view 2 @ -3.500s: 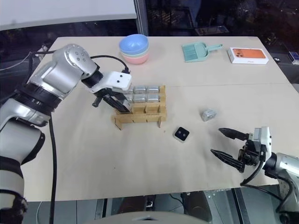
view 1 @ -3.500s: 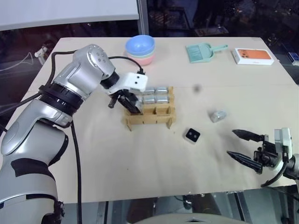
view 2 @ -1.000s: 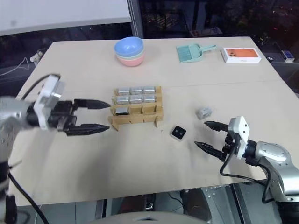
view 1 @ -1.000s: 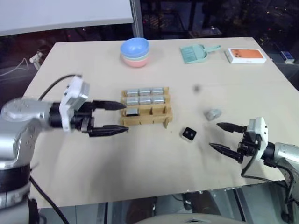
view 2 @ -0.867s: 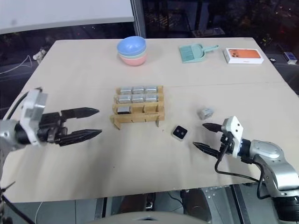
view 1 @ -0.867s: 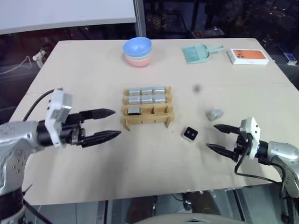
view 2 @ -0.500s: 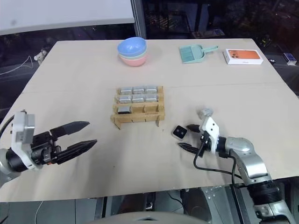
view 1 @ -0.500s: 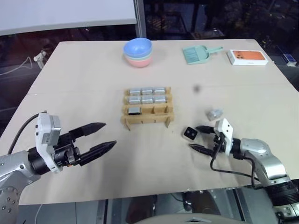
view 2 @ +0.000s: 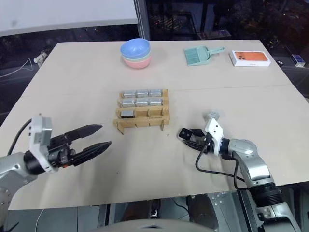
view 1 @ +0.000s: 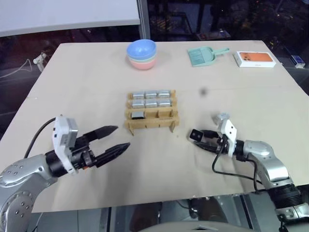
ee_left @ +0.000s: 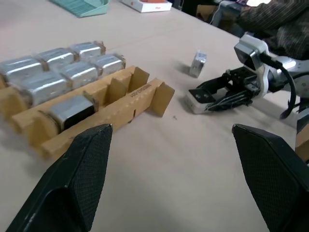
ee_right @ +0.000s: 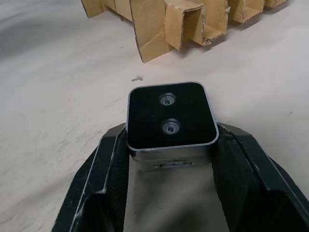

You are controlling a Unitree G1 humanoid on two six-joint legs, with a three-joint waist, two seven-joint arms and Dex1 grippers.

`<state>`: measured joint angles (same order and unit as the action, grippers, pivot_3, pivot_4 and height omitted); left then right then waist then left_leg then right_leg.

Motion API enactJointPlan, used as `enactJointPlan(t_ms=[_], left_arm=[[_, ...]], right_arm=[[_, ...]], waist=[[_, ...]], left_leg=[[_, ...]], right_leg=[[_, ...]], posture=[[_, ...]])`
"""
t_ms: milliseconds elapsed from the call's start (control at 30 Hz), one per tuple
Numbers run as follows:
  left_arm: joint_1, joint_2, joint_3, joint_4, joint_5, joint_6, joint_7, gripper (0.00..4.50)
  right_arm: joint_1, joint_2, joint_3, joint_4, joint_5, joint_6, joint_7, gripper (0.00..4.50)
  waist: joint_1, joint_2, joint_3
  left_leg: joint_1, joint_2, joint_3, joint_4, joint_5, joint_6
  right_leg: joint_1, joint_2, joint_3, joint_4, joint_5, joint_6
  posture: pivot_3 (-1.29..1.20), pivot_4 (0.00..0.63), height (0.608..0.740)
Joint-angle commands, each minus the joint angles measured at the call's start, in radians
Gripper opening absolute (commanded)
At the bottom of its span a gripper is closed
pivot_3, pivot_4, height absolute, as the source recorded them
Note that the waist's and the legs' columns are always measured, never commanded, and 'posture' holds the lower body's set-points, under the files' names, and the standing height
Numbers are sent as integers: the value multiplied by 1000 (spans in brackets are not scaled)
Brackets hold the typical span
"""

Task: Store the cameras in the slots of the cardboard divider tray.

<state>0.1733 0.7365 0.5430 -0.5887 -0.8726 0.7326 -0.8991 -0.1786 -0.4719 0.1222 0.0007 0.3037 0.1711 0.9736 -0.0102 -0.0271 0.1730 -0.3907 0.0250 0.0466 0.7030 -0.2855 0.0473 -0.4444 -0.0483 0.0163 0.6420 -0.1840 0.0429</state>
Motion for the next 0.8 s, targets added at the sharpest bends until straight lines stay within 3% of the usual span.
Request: enactJointPlan(t_ms=[33,133,433,800], left_arm=[[-94,-15,-76,33,-82,80,98,4105],[-161,24,-156,79,-136,189,105,4105],[-445,-5,-350,227,-208,336,108,4105],[-503,-8,-395,273,-233,403,83,4105]], right_arm=[[-11,-17,3,-24,-58,-173,22,1896],[-41,-46,31,-12,-157,-403,38,1896],[-234,-18,154,-17,-388,-714,-36,1896],[-280,20,217,-43,-457,-787,-121,1896]], waist=[[0,0,0],[-5,0,0],[-3,0,1],[-4,0,1]], left_leg=[[0,0,0,0,0,0],[0,0,1,0,0,0],[-1,-1,0,-1,0,0],[-3,-1,-1,-1,0,-1]], right_leg=[[0,0,0,0,0,0],[0,0,1,0,0,0],[-1,1,0,0,2,-2],[-3,0,1,-1,2,-3]], posture=[[0,150,740],[0,150,740],[0,150,740],[0,150,740]])
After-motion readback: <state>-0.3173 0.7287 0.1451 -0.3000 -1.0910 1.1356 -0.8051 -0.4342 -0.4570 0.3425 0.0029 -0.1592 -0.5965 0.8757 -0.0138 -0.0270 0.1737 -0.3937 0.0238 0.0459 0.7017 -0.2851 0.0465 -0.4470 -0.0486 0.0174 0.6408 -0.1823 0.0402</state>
